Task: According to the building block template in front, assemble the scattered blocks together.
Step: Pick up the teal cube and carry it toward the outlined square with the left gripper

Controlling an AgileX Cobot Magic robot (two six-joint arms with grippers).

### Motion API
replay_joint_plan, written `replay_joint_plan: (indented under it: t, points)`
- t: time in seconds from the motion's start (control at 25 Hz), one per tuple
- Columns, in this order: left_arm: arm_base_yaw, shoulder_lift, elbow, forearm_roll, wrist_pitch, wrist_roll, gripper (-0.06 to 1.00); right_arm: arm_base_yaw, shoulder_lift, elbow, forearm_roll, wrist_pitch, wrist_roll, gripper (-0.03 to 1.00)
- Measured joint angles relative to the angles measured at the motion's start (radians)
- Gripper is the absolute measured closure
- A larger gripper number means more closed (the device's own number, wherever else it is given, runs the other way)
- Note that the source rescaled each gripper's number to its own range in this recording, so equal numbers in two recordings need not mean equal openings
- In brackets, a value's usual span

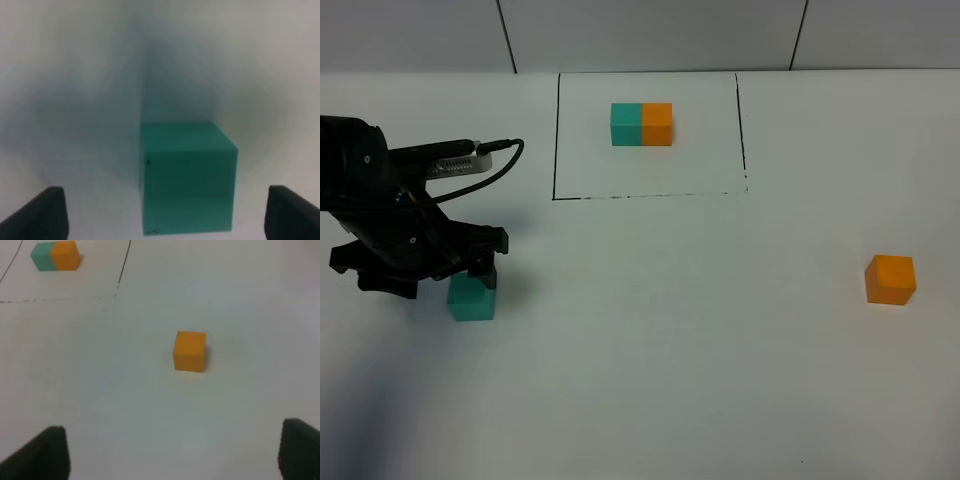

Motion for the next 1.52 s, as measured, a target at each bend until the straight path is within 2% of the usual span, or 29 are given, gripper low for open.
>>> replay_joint_plan:
  t: [0.44,0.84,0.88,0.96,1.04,1.08,1.2,1.32,1.52]
  points:
    - [-0.04,0.061,-0.001,0.001,-0.047,0.001,0.26,0.0,0.0,0.0,0.0,0.0,0.0,0.14]
    - [-0.045,0.125,-0.001,0.0,-0.063,0.002,0.27,0.0,0.0,0.0,0.0,0.0,0.0,0.14]
    - [-0.045,0.128,-0.001,0.0,-0.063,0.002,0.3,0.0,0.0,0.0,0.0,0.0,0.0,0.14]
    - [-0.045,0.128,-0.001,0.0,-0.061,0.002,0.44,0.0,0.0,0.0,0.0,0.0,0.0,0.14]
    - [-0.045,0.128,-0.001,0.006,-0.056,0.014,0.71,0.0,0.0,0.0,0.0,0.0,0.0,0.14]
    - [-0.045,0.128,-0.001,0.013,-0.053,0.025,0.92,0.0,0.0,0.0,0.0,0.0,0.0,0.14]
    - [-0.045,0.128,-0.015,0.025,-0.035,0.067,0.94,0.0,0.0,0.0,0.0,0.0,0.0,0.14]
    - [-0.058,0.13,-0.068,0.028,-0.001,0.157,0.94,0.0,0.0,0.0,0.0,0.0,0.0,0.14]
    - [-0.144,0.16,-0.23,0.055,0.101,0.487,0.94,0.0,0.0,0.0,0.0,0.0,0.0,0.14]
